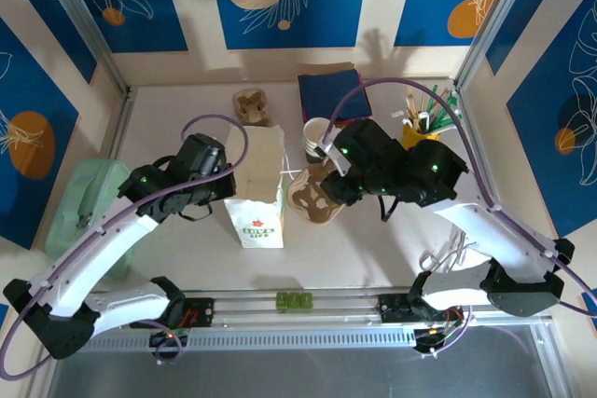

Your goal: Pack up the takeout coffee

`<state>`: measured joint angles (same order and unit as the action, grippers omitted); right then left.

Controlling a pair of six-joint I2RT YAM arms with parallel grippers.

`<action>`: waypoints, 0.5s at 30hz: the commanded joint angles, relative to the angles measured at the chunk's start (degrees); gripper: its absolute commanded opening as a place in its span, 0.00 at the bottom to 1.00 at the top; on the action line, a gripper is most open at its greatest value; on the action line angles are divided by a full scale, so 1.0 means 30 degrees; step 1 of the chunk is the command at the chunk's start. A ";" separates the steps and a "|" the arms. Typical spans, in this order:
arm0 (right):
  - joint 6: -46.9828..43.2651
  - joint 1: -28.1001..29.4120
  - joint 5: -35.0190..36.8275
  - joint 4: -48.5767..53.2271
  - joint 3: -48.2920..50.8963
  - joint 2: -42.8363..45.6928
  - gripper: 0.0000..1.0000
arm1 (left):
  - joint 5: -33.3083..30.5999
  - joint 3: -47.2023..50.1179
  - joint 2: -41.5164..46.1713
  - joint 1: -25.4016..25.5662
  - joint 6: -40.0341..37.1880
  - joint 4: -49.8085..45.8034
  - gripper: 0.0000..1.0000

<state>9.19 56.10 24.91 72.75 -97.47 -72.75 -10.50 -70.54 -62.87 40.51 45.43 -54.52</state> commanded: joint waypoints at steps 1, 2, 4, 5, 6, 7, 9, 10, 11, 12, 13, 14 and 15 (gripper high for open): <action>-0.0015 0.0413 0.1023 0.1455 -0.0916 0.0619 0.39 | -0.0489 0.0028 -0.0264 0.0864 0.0397 0.0801 0.00; -0.0116 0.0458 0.1071 0.1500 -0.1096 0.0608 0.39 | -0.0564 0.0036 -0.0330 0.1130 0.0415 0.0951 0.00; -0.0354 0.0472 0.1154 0.1465 -0.1415 0.0553 0.39 | -0.0626 0.0004 -0.0513 0.1509 0.0500 0.1165 0.00; -0.0511 0.0519 0.0988 0.1469 -0.1637 0.0472 0.39 | -0.0680 -0.0031 -0.0595 0.1746 0.0582 0.1225 0.00; -0.0660 0.0549 0.0876 0.1418 -0.1912 0.0339 0.39 | -0.0678 -0.0033 -0.0666 0.1962 0.0688 0.1293 0.00; -0.0741 0.0596 0.0869 0.1467 -0.2232 0.0168 0.39 | -0.0681 -0.0021 -0.0699 0.2090 0.0771 0.1326 0.00; -0.1040 0.0660 0.0874 0.1501 -0.2939 -0.0265 0.39 | -0.0677 0.0009 -0.0831 0.2341 0.0889 0.1438 0.00; -0.1224 0.0706 0.0894 0.1475 -0.3206 -0.0432 0.39 | -0.0661 0.0041 -0.0874 0.2391 0.0887 0.1456 0.00; -0.1444 0.0725 0.0934 0.1471 -0.3473 -0.0684 0.39 | -0.0699 0.0047 -0.0872 0.2404 0.0954 0.1446 0.00; -0.1682 0.0725 0.1058 0.1460 -0.3775 -0.0921 0.39 | -0.0709 0.0076 -0.0842 0.2408 0.1034 0.1468 0.06; -0.1875 0.0722 0.1195 0.1443 -0.4010 -0.1174 0.40 | -0.0678 0.0134 -0.0769 0.2428 0.1085 0.1529 0.11; -0.2124 0.0718 0.1371 0.1442 -0.4293 -0.1462 0.40 | -0.0603 0.0185 -0.0683 0.2406 0.1087 0.1648 0.16; -0.2383 0.0719 0.1583 0.1415 -0.4534 -0.1753 0.40 | -0.0444 0.0226 -0.0552 0.2406 0.1116 0.1784 0.20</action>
<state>5.23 57.80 27.70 76.38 -108.71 -76.20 -12.05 -70.52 -65.23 47.29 47.75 -50.04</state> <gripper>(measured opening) 0.398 0.167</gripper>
